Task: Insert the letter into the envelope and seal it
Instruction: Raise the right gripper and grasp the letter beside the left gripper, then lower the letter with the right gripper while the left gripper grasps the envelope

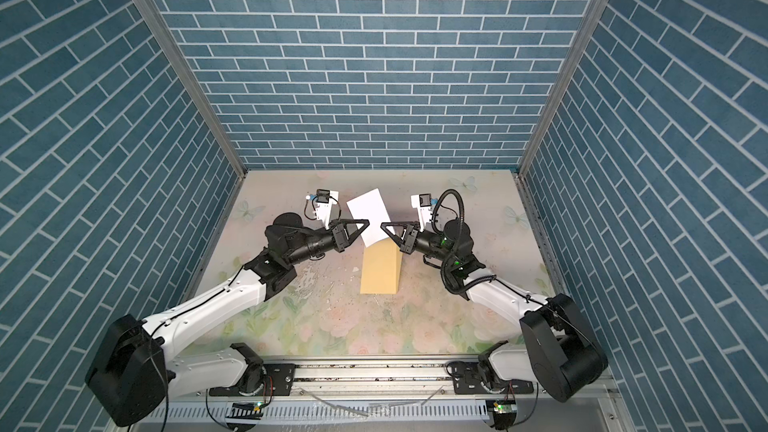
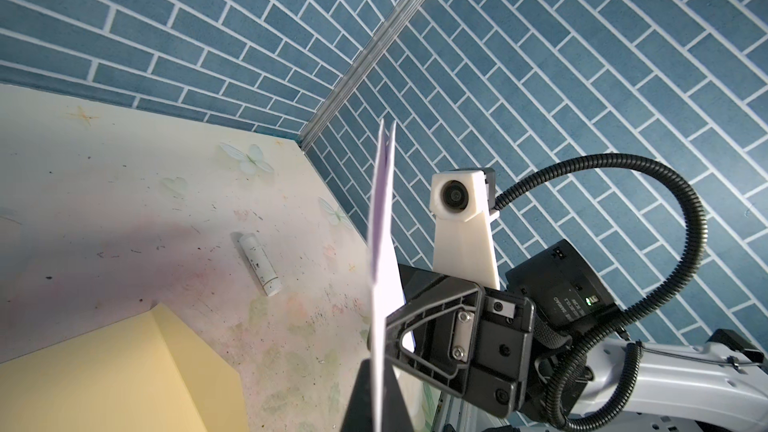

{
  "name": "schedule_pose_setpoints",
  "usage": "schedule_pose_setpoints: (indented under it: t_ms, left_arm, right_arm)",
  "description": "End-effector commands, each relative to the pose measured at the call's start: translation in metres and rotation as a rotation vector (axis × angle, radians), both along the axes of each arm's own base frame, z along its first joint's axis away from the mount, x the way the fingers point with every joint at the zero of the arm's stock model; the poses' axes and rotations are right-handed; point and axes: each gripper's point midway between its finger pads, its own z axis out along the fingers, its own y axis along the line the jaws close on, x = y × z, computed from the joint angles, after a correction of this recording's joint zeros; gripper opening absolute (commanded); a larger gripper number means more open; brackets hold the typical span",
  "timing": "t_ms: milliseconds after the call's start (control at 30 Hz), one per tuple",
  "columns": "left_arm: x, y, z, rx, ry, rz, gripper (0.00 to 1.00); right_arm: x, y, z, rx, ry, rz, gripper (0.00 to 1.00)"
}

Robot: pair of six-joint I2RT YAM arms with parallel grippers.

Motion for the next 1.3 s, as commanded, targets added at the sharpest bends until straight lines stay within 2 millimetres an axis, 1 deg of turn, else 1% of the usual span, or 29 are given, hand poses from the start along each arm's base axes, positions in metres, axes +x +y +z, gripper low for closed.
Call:
schedule_pose_setpoints:
  t_ms: [0, 100, 200, 267, 300, 367, 533, 733, 833, 1000, 1100, 1267]
  left_arm:
    - [0.006, 0.007, -0.032, 0.093, 0.036, 0.045, 0.30]
    - [0.011, 0.016, -0.057, 0.193, 0.060, 0.098, 0.48]
    - [0.013, 0.025, -0.083, 0.272, 0.096, 0.137, 0.60]
    - [0.015, 0.026, -0.091, 0.294, 0.108, 0.150, 0.65]
    - [0.013, 0.030, -0.107, 0.320, 0.135, 0.158, 0.66]
    - [0.014, 0.030, -0.120, 0.341, 0.158, 0.161, 0.69]
    - [0.014, 0.029, -0.152, 0.401, 0.216, 0.165, 0.77]
    - [0.014, 0.020, -0.181, 0.426, 0.276, 0.152, 0.85]
    - [0.016, 0.015, -0.192, 0.435, 0.301, 0.148, 0.87]
    - [0.018, 0.011, -0.210, 0.448, 0.333, 0.141, 0.87]
    - [0.020, 0.010, -0.215, 0.450, 0.337, 0.145, 0.87]
    - [0.023, 0.008, -0.223, 0.456, 0.344, 0.143, 0.84]
  right_arm:
    - [0.005, -0.007, -0.011, -0.042, 0.033, -0.062, 0.00]
    - [0.012, -0.020, -0.043, -0.207, 0.118, -0.162, 0.00]
    - [0.013, -0.037, -0.073, -0.369, 0.190, -0.245, 0.00]
    - [0.012, -0.046, -0.090, -0.445, 0.239, -0.283, 0.00]
    - [0.011, -0.050, -0.099, -0.485, 0.263, -0.298, 0.00]
    - [0.010, -0.057, -0.115, -0.554, 0.305, -0.322, 0.00]
    - [0.015, -0.066, -0.141, -0.662, 0.377, -0.372, 0.00]
    - [0.020, -0.075, -0.162, -0.789, 0.431, -0.411, 0.00]
    - [0.021, -0.076, -0.170, -0.828, 0.448, -0.416, 0.00]
    - [0.025, -0.079, -0.180, -0.868, 0.468, -0.438, 0.00]
    - [0.026, -0.080, -0.186, -0.887, 0.485, -0.445, 0.00]
    - [0.029, -0.080, -0.191, -0.897, 0.503, -0.456, 0.00]
